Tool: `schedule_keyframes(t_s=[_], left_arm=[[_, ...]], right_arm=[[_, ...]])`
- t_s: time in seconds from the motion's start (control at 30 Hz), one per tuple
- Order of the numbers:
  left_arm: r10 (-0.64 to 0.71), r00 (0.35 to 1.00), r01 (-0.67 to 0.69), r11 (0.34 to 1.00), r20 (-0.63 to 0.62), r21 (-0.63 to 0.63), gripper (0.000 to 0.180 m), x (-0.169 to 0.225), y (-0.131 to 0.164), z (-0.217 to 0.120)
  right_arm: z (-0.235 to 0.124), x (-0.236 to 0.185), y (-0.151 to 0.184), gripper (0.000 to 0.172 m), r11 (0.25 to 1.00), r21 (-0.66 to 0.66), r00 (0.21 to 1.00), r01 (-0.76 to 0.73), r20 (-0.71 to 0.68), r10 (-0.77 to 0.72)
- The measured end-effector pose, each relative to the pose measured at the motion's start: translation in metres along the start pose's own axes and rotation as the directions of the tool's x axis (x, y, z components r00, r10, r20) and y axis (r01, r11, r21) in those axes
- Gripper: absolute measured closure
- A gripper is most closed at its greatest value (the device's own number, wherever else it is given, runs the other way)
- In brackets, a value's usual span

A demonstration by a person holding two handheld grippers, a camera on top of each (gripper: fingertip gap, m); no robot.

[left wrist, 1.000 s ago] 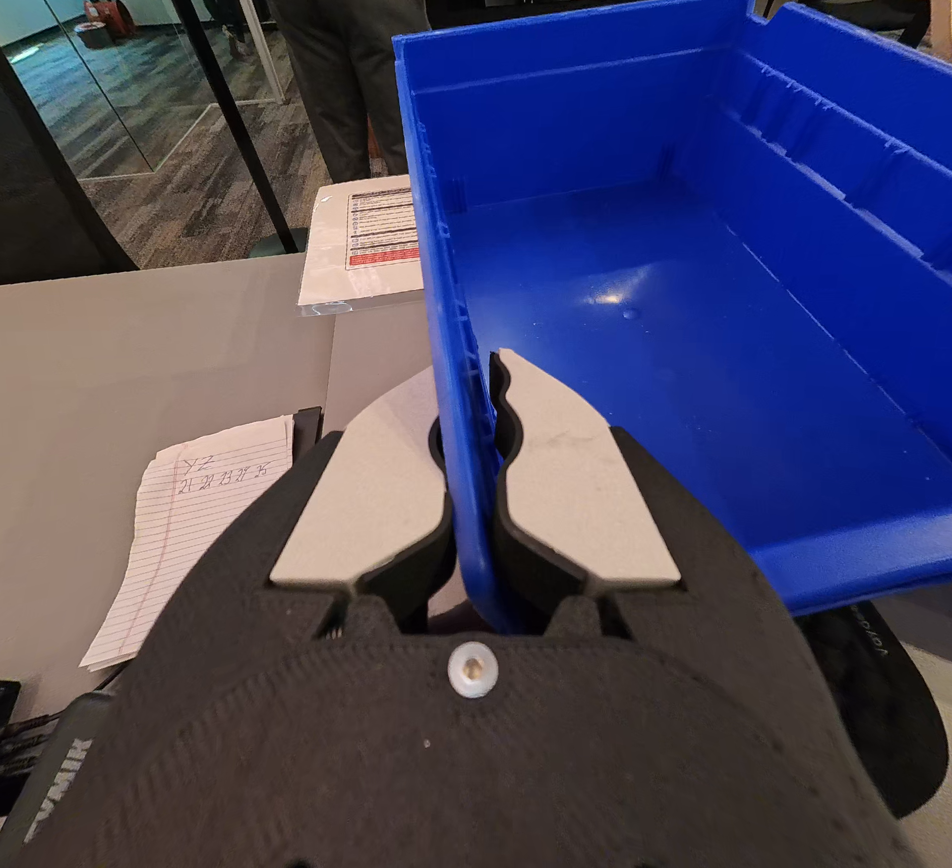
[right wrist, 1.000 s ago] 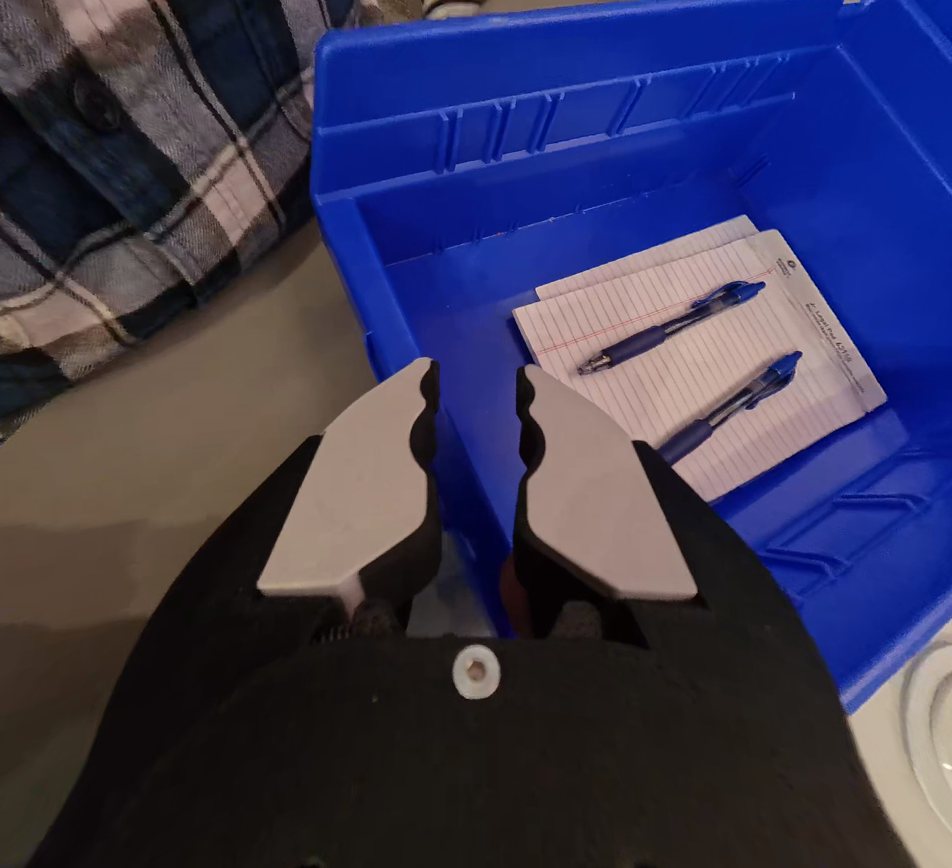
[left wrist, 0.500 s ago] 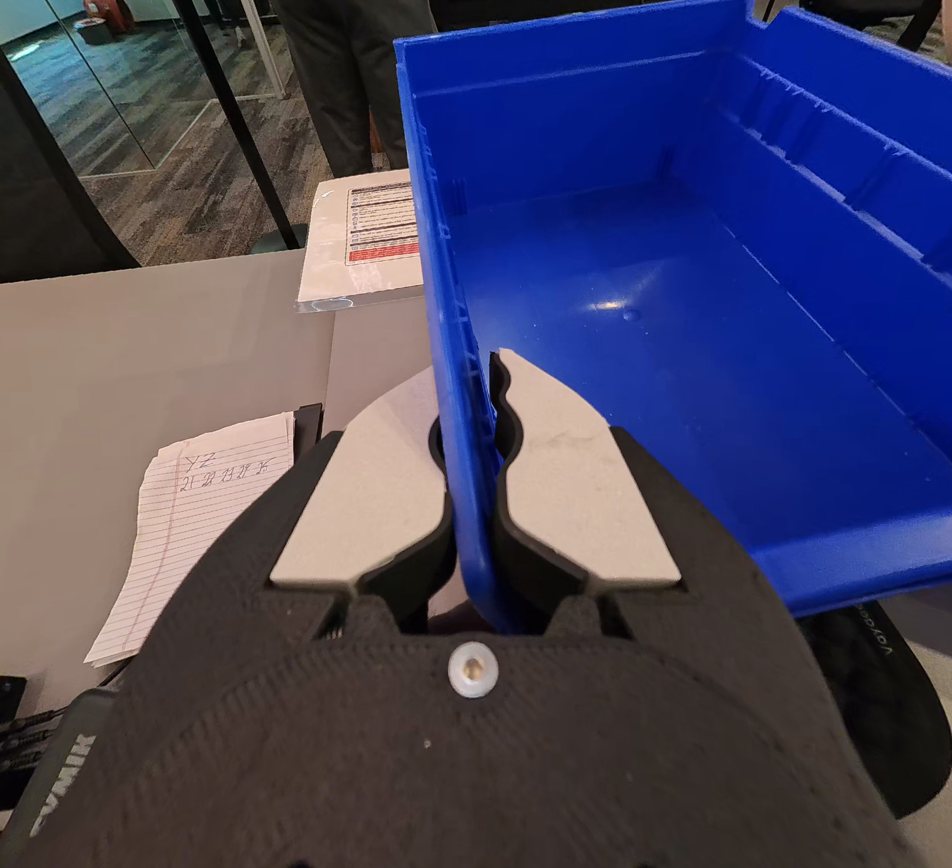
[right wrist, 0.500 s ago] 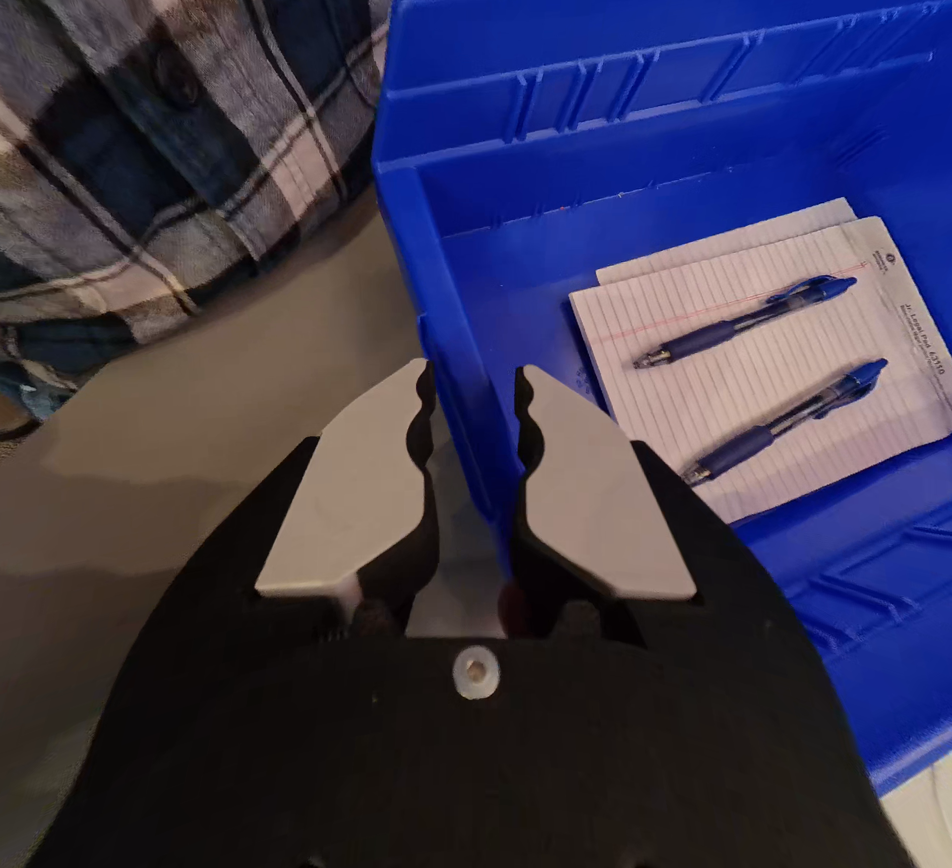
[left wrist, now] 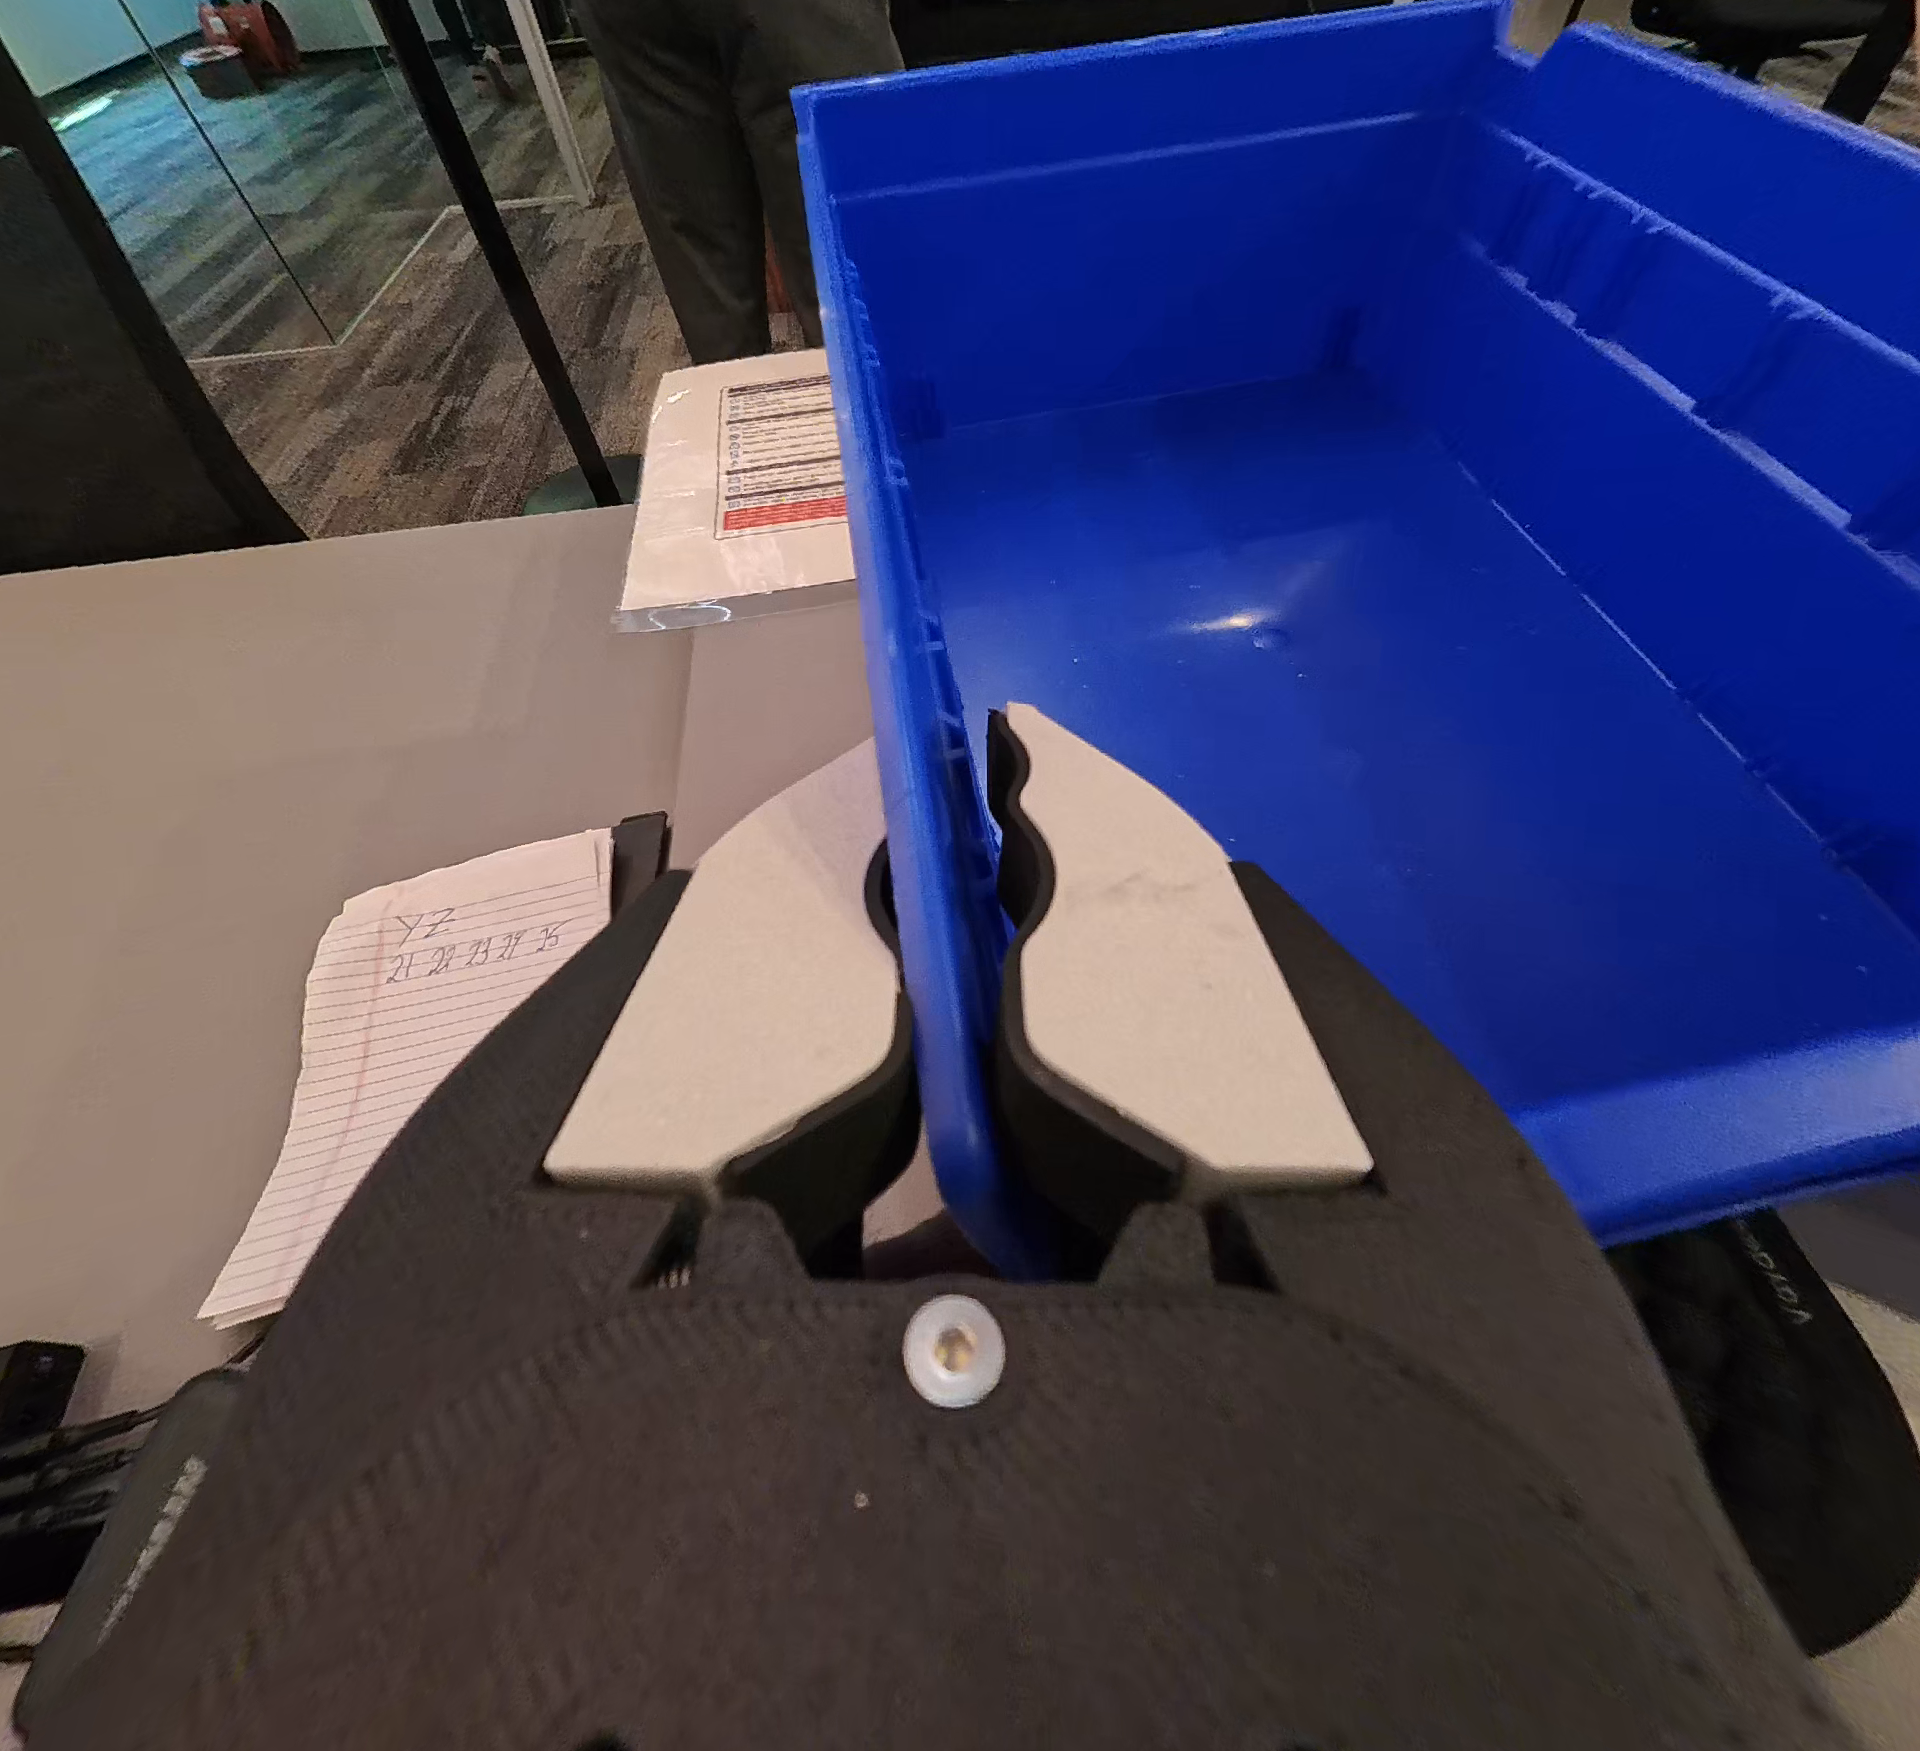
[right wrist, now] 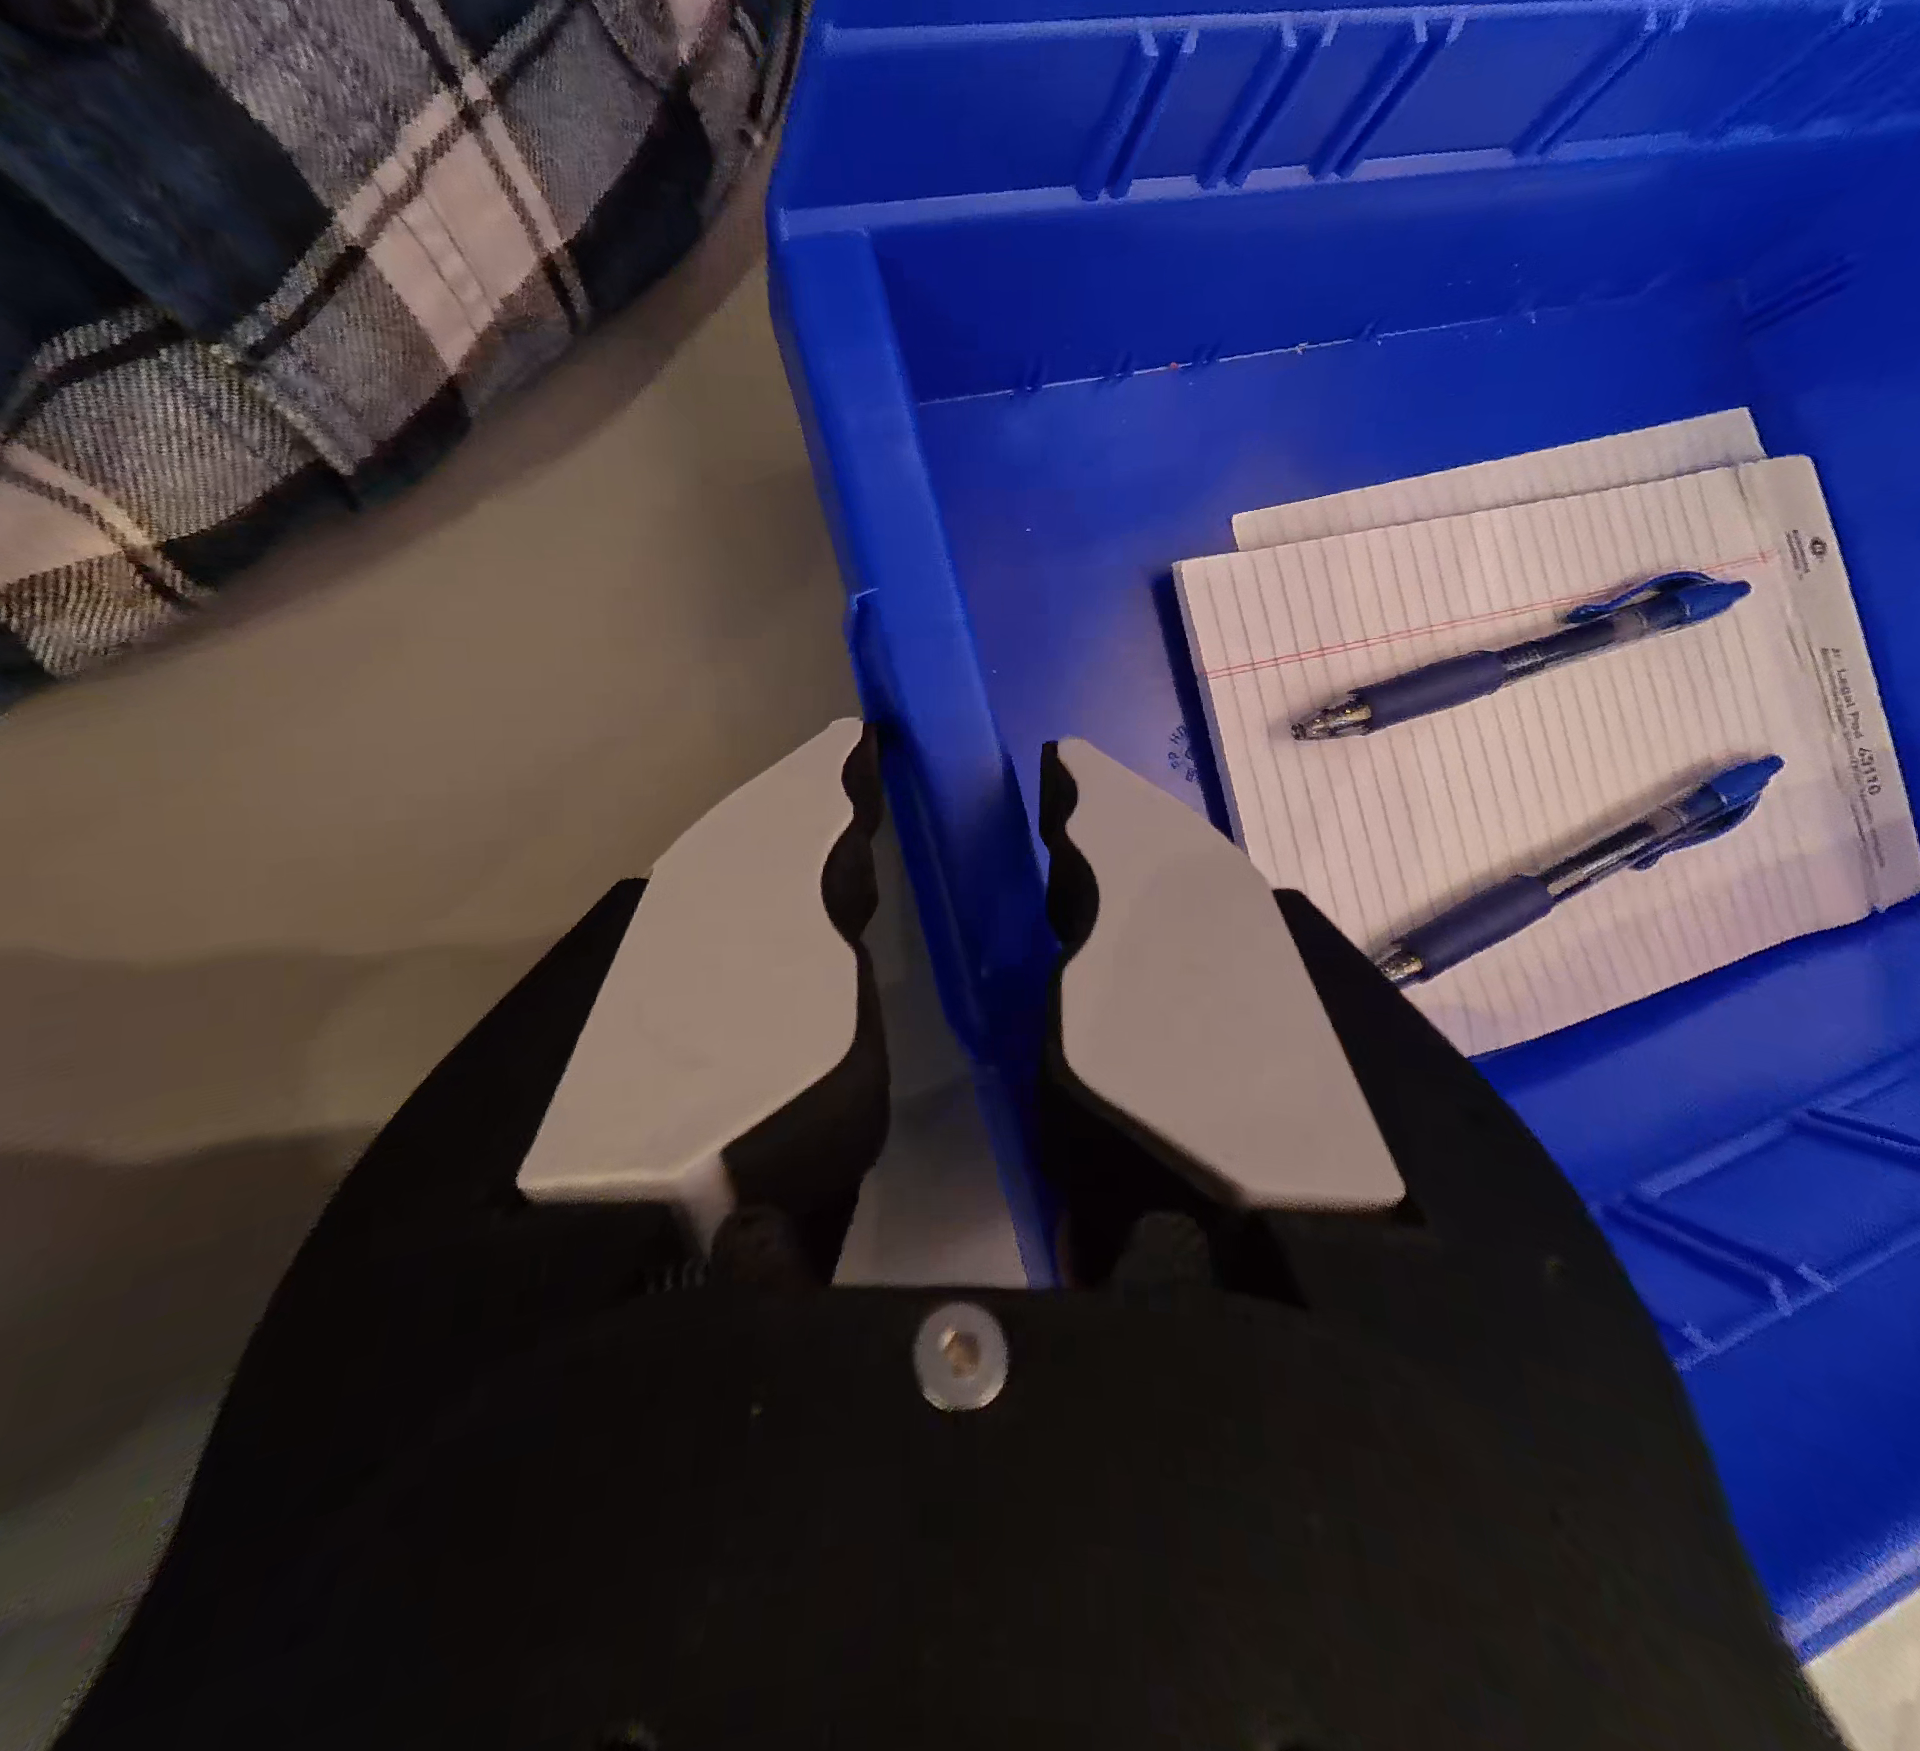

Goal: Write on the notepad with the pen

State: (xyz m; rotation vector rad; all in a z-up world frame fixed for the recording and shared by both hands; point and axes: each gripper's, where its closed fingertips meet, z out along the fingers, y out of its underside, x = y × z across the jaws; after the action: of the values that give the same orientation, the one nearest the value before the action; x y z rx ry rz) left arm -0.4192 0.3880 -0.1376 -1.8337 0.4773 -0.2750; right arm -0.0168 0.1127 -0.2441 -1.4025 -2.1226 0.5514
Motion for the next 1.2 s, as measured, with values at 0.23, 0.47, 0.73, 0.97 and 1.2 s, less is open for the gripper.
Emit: schedule_keyframes(t_s=[0.23,0.47,0.73,0.97,1.2], left_arm=[[-0.022,0.998,0.021,0.999,0.06,0.029,0.171,-0.016,-0.005,-0.011],[-0.066,0.988,0.057,0.996,0.14,0.069,0.171,-0.045,-0.012,-0.041],[-0.092,0.981,0.072,0.99,0.168,0.123,0.17,-0.061,-0.025,-0.064],[-0.098,0.979,0.073,0.987,0.178,0.14,0.171,-0.065,-0.03,-0.071],[-0.108,0.973,0.074,0.983,0.204,0.166,0.171,-0.072,-0.035,-0.083]], right_arm=[[0.009,0.015,-0.005,0.145,1.0,-0.013,1.0,-0.006,0.0,0.006],[0.02,0.037,-0.011,0.145,0.998,-0.028,0.999,-0.048,-0.026,0.047],[0.039,0.074,-0.021,0.145,0.991,-0.049,0.988,-0.126,-0.091,0.121],[0.058,0.113,-0.032,0.145,0.974,-0.063,0.966,-0.218,-0.16,0.206],[0.079,0.151,-0.044,0.145,0.948,-0.069,0.929,-0.312,-0.231,0.289]])
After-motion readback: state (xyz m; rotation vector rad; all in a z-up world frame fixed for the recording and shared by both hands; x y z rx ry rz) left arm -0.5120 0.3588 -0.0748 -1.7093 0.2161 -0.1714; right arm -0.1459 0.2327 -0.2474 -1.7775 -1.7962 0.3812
